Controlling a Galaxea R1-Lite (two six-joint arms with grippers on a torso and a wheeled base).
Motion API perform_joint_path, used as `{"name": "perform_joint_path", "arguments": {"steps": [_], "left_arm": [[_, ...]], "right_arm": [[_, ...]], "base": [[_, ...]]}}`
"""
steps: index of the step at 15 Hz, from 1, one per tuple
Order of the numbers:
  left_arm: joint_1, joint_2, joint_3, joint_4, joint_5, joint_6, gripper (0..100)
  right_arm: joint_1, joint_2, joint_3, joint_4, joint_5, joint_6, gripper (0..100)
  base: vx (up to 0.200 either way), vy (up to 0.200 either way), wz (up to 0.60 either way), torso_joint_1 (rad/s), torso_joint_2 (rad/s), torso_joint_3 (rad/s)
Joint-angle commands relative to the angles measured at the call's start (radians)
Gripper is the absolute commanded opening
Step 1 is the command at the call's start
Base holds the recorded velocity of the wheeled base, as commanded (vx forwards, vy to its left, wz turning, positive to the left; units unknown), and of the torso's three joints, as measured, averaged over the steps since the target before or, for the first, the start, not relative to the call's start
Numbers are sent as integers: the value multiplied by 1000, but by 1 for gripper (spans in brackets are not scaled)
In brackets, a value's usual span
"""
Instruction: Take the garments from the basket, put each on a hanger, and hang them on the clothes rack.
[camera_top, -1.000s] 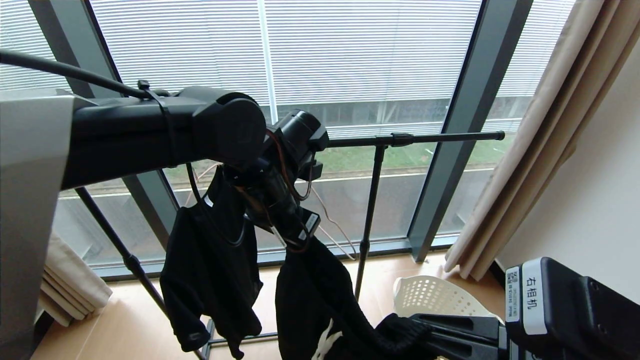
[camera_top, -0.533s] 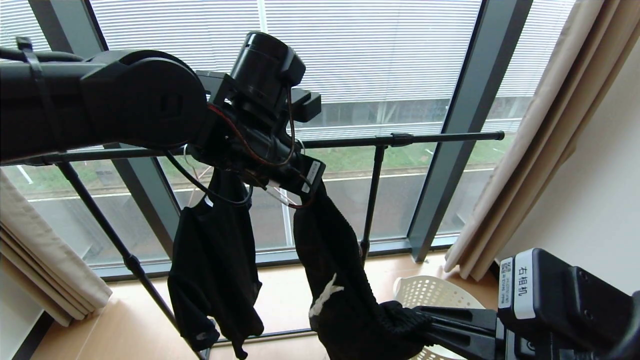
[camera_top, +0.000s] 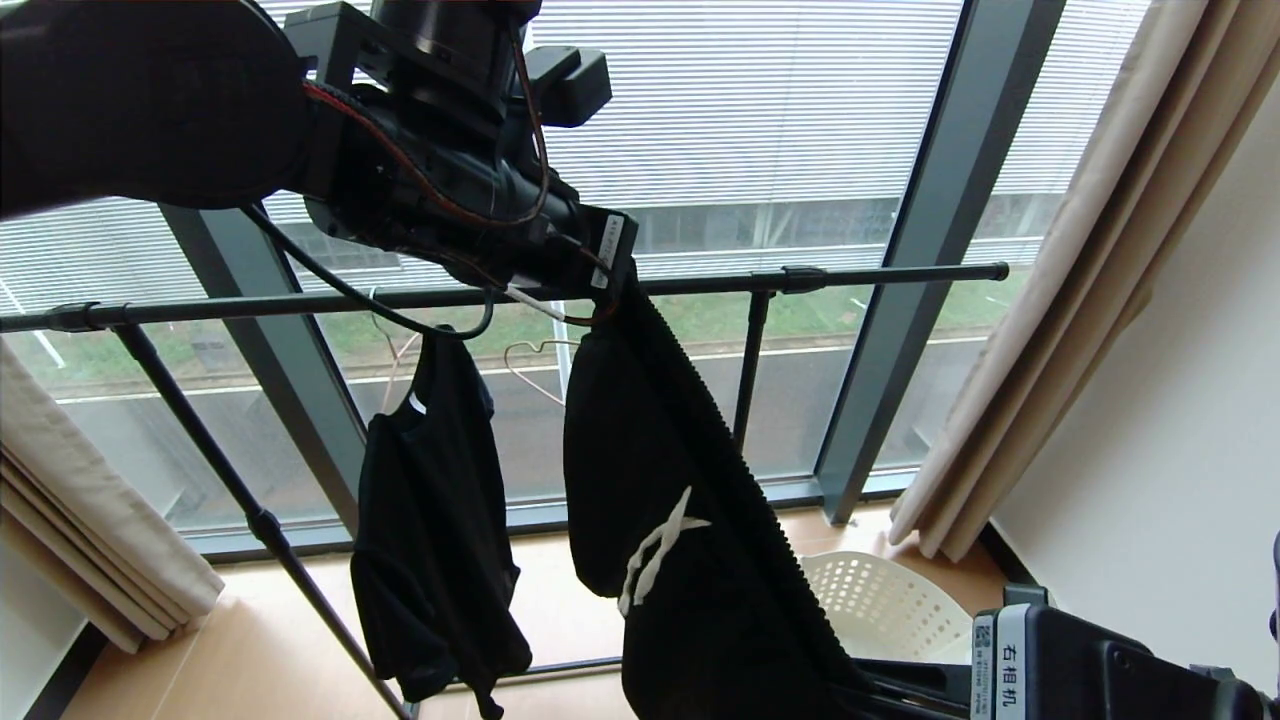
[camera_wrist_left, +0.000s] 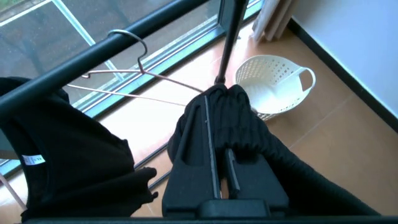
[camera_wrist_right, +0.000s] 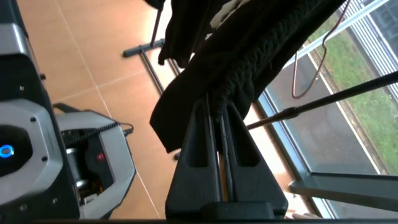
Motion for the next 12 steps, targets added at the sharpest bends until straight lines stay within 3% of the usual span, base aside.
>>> {"name": "perform_joint_path", "arguments": {"steps": [1,6,9,11,12], "left_arm": [[-1,6,-28,-1,2,-6,0],[3,-4,-28,3,2,-8,0],[12,-103,74,5,0,-9,0],[12,-222,274,0,-1,-9,0],[12,-273,371,-3,-1,-11,0]], "right_arm": [[0,2,8,3,1,-1,0],[-38,-1,3,3,-1,-3,0],[-291,12,-54,-5,4,-41,0],[-451,55,-135,-14,21,-30,0],[-475,55,-163,-14,21,14,0]], "base": [[0,0,0,0,0,0],[0,0,0,0,0,0],[0,0,0,0,0,0],[0,0,0,0,0,0],[0,0,0,0,0,0]]}}
